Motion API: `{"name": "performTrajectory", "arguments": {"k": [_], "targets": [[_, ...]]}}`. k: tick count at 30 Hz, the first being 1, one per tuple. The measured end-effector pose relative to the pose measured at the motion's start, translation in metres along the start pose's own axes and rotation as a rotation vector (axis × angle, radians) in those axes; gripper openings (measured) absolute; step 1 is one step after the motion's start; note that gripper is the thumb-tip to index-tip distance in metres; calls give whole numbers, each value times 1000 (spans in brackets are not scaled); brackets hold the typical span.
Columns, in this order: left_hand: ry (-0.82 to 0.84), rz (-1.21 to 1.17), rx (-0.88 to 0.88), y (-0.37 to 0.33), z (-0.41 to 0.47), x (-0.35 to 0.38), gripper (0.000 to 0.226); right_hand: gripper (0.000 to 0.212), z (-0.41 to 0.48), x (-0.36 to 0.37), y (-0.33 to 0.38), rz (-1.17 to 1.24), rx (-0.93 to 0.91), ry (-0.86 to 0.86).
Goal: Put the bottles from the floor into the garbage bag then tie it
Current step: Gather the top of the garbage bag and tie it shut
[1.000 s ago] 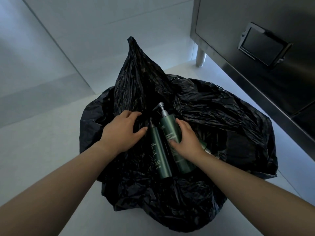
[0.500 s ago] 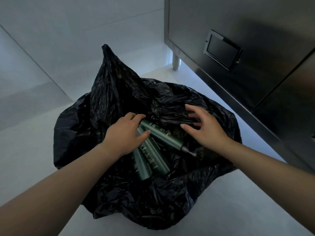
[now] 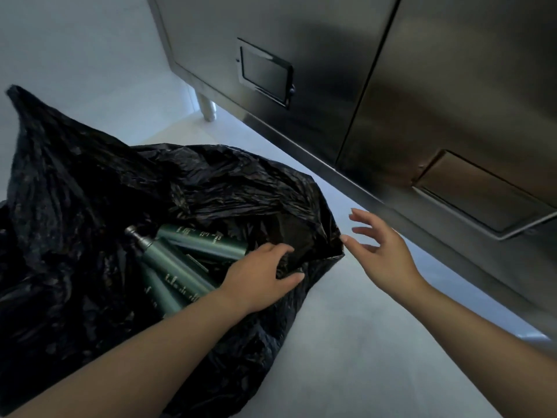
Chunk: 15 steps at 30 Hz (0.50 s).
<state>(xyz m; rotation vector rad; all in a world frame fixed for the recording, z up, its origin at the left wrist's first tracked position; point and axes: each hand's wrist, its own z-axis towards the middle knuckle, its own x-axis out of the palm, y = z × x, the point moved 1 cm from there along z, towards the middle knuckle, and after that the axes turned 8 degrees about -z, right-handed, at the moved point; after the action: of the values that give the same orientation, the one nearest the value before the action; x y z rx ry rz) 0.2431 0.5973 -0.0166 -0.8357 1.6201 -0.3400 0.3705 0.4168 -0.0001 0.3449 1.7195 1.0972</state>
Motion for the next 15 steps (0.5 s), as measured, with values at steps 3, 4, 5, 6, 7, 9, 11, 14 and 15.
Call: {"name": "performTrajectory", "arguments": {"k": [3, 4, 5, 6, 7, 9, 11, 14, 15], "targets": [[59, 12, 18, 1, 4, 7, 45, 42, -12, -8, -10, -48, 39, -31], [54, 10, 27, 2, 4, 6, 39, 42, -14, -10, -12, -56, 47, -34], [35, -6, 28, 4, 4, 2, 34, 41, -15, -11, -13, -55, 49, -35], [8, -31, 27, 6, 4, -2, 29, 40, -15, -12, -13, -50, 45, -40], [-29, -58, 26, 8, 3, -7, 26, 39, -15, -12, -11, -43, 37, -44], [-103, -100, 22, 12, 1, -24, 22, 38, -11, -9, -3, -31, 23, -43], [-166, -132, 0, 17, -2, -46, 18, 38, -3, -1, 10, -15, 5, -37], [-283, -159, -46, 28, -12, -81, 16, 37, 12, 17, 37, 12, -66, -3], [-319, -170, -66, 32, -17, -91, 16, 37, 17, 24, 46, 8, -104, 17]]}}
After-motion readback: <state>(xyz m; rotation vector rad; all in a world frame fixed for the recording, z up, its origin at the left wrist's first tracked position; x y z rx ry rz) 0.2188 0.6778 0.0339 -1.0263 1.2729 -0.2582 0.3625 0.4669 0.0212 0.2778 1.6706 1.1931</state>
